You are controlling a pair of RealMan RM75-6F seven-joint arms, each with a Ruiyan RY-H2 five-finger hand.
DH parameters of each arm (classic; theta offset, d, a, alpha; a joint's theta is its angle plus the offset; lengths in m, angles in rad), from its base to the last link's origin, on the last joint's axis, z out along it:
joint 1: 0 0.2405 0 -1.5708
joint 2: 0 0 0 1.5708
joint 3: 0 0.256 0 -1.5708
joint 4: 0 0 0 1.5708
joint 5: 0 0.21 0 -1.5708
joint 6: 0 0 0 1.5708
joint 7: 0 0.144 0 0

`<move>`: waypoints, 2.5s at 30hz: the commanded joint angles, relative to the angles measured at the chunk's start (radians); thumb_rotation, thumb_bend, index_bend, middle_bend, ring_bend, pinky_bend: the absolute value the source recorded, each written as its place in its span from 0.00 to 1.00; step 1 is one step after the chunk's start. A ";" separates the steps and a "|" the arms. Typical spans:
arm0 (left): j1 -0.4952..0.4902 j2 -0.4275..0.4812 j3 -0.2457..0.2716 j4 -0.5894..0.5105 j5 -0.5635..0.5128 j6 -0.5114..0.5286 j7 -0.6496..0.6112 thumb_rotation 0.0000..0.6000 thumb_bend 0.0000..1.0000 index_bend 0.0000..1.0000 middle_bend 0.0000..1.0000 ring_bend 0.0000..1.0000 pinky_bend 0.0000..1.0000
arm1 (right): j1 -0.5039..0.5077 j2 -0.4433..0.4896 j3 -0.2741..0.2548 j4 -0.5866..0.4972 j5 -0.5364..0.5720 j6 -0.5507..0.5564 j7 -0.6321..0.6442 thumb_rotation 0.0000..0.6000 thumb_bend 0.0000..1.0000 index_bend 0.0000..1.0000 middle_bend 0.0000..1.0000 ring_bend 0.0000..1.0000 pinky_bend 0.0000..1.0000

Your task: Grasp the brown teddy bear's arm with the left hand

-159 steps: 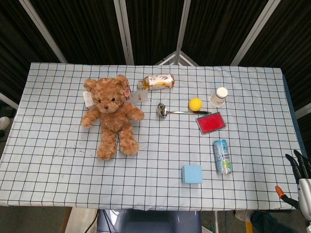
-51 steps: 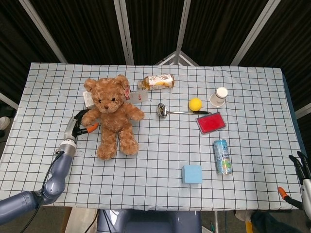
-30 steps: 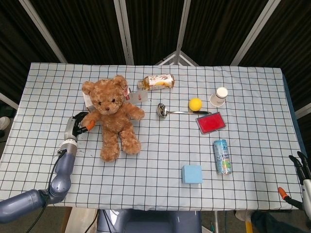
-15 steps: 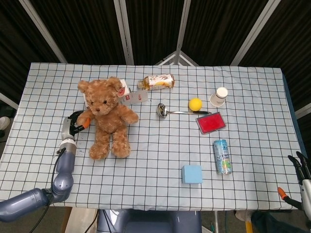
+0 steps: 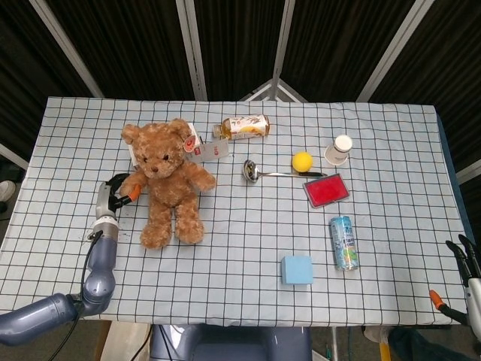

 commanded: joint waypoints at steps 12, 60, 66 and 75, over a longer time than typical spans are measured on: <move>0.017 0.014 0.016 -0.003 0.023 -0.007 0.033 1.00 0.56 0.42 0.38 0.03 0.00 | -0.001 0.000 0.000 -0.003 -0.001 0.002 -0.002 1.00 0.22 0.12 0.06 0.09 0.00; 0.099 0.073 0.078 -0.060 0.347 -0.015 -0.030 1.00 0.31 0.05 0.00 0.00 0.00 | 0.001 0.000 -0.002 -0.010 -0.003 0.000 -0.006 1.00 0.22 0.12 0.06 0.09 0.00; 0.205 0.219 0.151 -0.251 0.457 0.063 -0.003 1.00 0.31 0.08 0.00 0.00 0.00 | -0.001 0.003 0.000 -0.009 -0.005 0.006 0.004 1.00 0.22 0.12 0.06 0.09 0.00; 0.507 0.456 0.333 -0.395 0.707 0.529 0.237 1.00 0.36 0.20 0.00 0.00 0.00 | -0.004 0.006 -0.005 -0.015 -0.018 0.011 0.004 1.00 0.22 0.12 0.06 0.09 0.00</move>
